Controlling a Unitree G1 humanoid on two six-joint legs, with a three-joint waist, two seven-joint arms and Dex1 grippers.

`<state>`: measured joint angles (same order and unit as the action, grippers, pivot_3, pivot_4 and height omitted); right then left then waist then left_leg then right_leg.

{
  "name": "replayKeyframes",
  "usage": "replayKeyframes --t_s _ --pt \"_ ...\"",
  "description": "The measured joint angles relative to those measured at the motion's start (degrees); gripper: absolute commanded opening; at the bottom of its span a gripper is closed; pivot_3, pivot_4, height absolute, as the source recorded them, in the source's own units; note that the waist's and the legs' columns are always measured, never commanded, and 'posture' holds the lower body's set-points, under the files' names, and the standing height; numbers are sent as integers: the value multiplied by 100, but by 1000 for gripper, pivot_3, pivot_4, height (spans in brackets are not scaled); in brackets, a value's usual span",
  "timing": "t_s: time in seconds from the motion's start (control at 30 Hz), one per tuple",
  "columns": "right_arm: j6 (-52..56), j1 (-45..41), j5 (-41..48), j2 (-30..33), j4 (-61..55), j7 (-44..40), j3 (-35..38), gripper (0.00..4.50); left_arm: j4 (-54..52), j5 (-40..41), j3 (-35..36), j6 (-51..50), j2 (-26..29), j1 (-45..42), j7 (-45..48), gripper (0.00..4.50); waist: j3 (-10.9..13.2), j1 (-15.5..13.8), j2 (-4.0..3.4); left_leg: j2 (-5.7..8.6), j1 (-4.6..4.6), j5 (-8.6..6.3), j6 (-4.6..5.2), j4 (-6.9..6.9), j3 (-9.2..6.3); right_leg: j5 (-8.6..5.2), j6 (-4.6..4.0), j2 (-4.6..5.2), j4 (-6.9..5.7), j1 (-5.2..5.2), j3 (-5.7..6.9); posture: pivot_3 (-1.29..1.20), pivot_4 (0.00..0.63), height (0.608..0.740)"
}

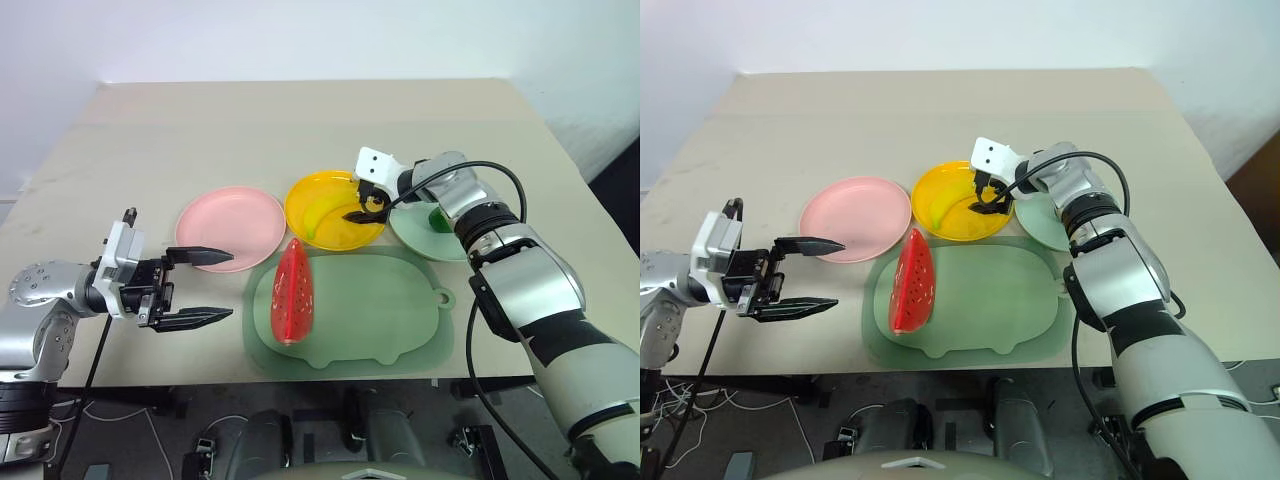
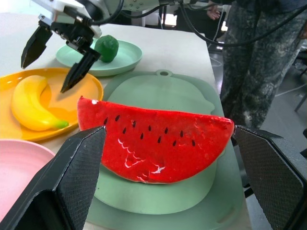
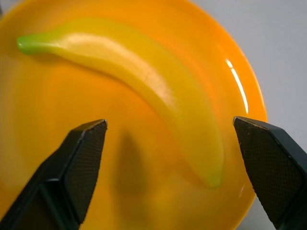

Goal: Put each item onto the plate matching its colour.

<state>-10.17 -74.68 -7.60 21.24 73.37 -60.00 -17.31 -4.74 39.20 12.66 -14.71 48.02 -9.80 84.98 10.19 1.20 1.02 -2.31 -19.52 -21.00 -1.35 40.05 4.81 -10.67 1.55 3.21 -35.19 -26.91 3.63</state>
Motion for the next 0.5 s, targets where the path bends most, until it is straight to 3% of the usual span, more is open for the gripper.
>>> replayKeyframes --t_s 0.23,0.5 --pt "192 164 810 548 -1201 -1490 817 4465 12 -60 -101 25 -11 -96 16 4500 1 -16 -3 0 1 -5 9 0 -3 0 0 0 0 2 2 0 150 736" --pt "1523 1285 1971 1426 -3321 -2655 1512 4465 329 -290 -363 193 -34 -531 270 4500 2 -37 -4 3 5 -5 9 1 -1 0 1 -1 -1 4 3 0 150 736"
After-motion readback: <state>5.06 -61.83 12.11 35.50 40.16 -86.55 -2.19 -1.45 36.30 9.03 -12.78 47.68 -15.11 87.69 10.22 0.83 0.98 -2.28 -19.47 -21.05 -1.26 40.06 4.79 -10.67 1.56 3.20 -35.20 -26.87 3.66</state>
